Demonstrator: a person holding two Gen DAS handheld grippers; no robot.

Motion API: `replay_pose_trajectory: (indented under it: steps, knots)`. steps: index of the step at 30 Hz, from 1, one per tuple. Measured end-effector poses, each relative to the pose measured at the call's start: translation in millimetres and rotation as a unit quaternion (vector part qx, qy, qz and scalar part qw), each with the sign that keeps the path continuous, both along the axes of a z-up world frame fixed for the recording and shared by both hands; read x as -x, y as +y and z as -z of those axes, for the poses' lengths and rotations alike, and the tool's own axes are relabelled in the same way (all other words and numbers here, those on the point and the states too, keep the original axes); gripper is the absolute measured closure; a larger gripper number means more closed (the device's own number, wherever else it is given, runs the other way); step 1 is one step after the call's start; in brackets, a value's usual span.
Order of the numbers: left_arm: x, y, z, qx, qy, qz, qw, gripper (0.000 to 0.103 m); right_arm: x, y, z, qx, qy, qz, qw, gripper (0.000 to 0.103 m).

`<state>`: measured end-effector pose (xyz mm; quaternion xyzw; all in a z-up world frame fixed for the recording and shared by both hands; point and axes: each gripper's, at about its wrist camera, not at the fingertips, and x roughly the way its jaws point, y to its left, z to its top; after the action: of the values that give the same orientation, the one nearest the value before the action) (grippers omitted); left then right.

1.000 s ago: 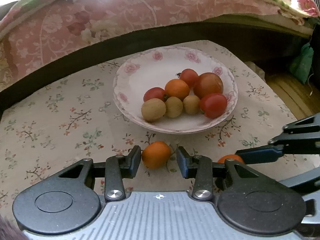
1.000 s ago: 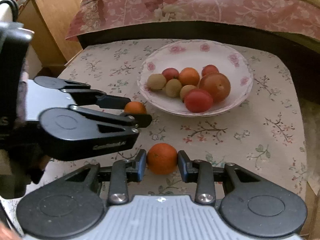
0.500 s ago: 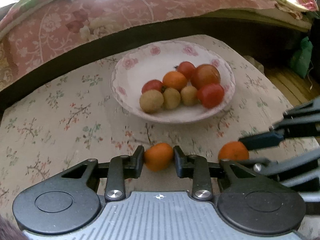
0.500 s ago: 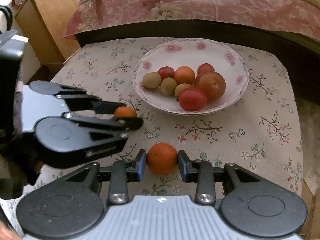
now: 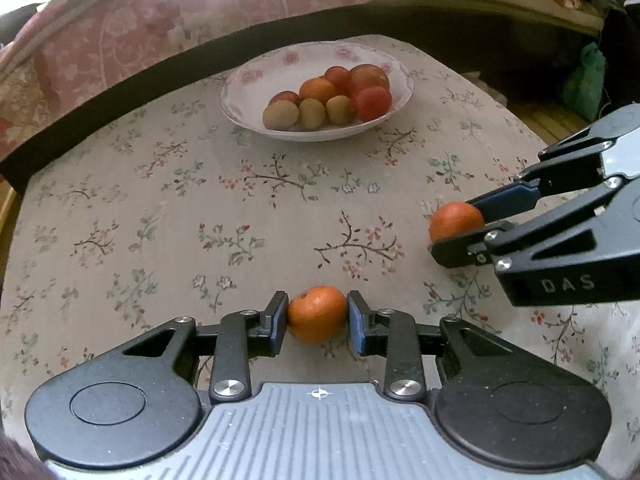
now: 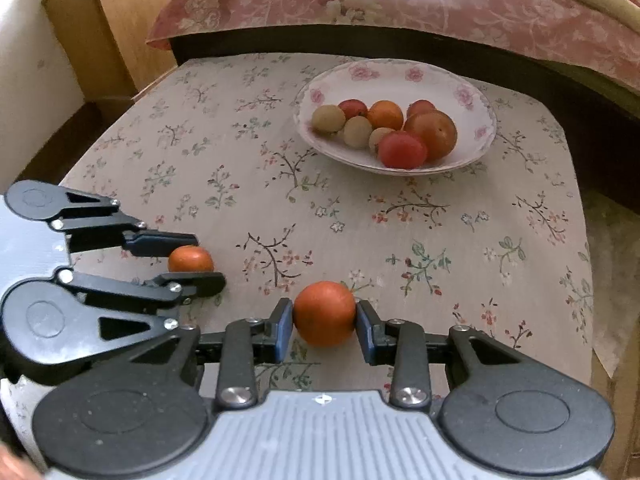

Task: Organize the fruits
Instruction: 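Carry both oranges over the white plate with both tools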

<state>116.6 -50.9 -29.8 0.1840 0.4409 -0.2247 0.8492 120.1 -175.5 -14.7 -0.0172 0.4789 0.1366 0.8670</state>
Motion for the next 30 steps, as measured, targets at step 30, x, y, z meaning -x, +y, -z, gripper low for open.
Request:
replay_pose_trajectory:
  steps: [30]
  knots:
    - [19.0,5.6,-1.5,0.004,0.017,-0.014,0.9998,0.063,-6.4,-3.1,4.0,-0.007,0.010,0.016,1.000,0.068]
